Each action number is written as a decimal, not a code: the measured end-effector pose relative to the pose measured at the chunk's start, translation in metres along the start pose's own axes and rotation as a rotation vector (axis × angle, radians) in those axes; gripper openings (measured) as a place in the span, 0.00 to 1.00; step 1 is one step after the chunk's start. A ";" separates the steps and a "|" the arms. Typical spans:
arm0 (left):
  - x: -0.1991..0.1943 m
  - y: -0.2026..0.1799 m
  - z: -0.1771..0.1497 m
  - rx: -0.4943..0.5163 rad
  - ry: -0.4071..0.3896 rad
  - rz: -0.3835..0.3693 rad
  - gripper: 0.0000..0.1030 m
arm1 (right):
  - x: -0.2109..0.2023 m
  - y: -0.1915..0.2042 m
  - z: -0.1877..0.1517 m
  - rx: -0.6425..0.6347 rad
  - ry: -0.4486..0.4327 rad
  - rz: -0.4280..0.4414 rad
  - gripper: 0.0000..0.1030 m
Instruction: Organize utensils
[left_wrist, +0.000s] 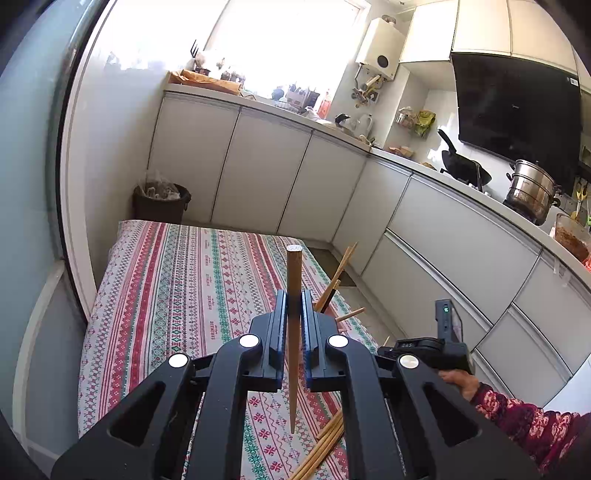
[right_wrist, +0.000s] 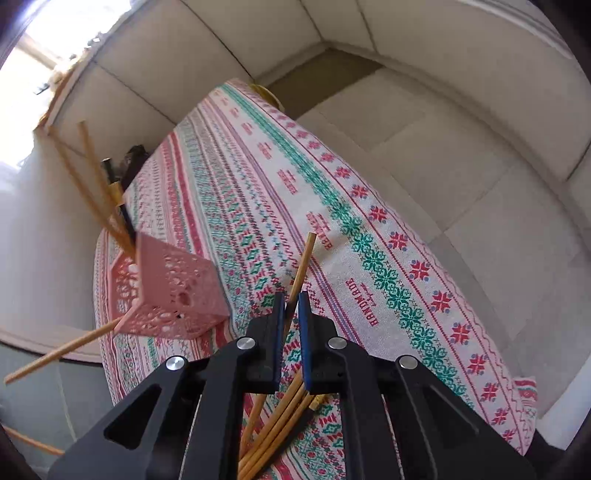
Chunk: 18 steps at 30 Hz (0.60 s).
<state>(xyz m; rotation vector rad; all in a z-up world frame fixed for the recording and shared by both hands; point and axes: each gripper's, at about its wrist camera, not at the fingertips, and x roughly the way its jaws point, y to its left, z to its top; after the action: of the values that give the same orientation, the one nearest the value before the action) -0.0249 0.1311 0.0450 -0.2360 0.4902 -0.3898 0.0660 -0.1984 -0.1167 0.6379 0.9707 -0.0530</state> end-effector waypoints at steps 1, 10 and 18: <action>-0.001 -0.002 0.000 0.003 -0.004 0.006 0.06 | -0.015 0.008 -0.007 -0.058 -0.046 0.009 0.07; 0.000 -0.007 -0.001 0.014 -0.011 0.024 0.06 | -0.122 0.065 -0.072 -0.463 -0.405 0.186 0.06; 0.005 -0.009 -0.002 0.027 0.006 0.024 0.06 | -0.139 0.050 -0.099 -0.492 -0.455 0.205 0.06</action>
<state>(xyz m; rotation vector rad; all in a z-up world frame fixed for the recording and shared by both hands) -0.0251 0.1206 0.0439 -0.2024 0.4931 -0.3732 -0.0732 -0.1381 -0.0235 0.2477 0.4457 0.2102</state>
